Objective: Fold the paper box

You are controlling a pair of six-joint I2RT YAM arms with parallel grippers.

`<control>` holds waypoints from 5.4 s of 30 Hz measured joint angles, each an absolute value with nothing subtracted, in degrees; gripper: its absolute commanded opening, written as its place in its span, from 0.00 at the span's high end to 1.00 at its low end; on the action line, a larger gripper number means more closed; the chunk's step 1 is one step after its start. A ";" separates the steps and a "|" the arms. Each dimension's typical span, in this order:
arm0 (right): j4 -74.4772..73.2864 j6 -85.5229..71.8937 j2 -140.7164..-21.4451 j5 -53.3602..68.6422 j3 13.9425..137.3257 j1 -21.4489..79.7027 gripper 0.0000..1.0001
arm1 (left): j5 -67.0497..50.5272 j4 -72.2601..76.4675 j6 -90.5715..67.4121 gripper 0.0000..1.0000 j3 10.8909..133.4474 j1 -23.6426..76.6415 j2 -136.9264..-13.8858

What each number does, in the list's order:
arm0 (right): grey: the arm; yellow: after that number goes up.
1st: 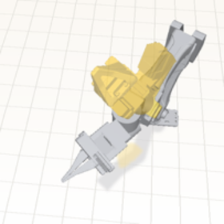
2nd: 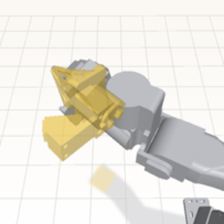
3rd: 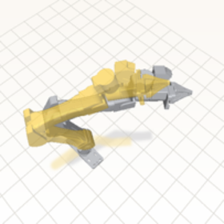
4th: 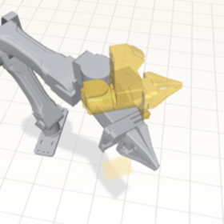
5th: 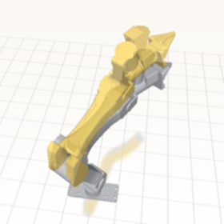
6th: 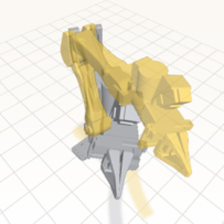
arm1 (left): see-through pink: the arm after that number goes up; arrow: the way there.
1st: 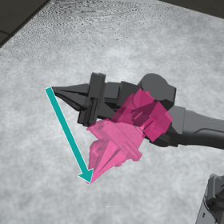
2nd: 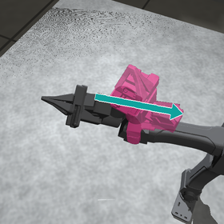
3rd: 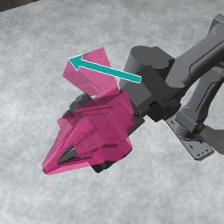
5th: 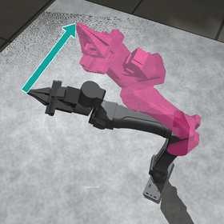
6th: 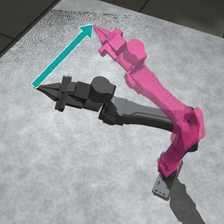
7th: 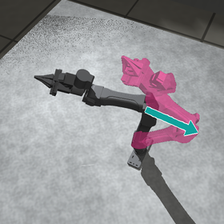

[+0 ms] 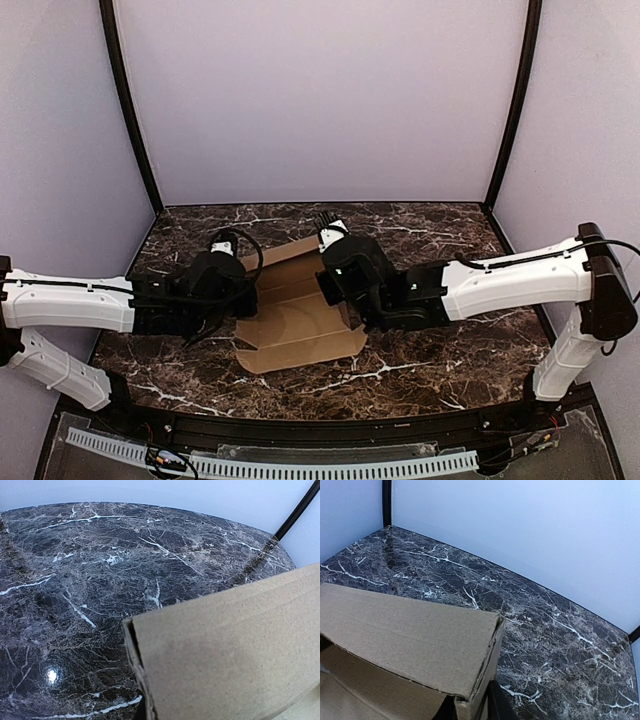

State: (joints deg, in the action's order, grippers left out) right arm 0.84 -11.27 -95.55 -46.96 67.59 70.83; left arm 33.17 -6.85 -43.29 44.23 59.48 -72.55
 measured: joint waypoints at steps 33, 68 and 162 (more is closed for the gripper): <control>2.92 -10.15 -97.41 -47.81 67.07 69.19 1.00 | 30.50 -7.84 -44.01 0.68 44.99 60.99 -73.25; 0.69 -18.96 -96.62 -43.77 64.86 70.57 0.57 | 35.22 -7.57 -43.33 1.00 45.01 60.64 -76.58; 25.15 -21.19 -90.41 -1.30 39.09 58.54 1.00 | -8.93 46.70 3.79 0.86 43.77 56.45 -110.02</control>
State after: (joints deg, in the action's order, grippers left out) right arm 25.15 -21.19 -90.41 -1.30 39.09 58.54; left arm -8.93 46.70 3.79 43.77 56.45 -110.02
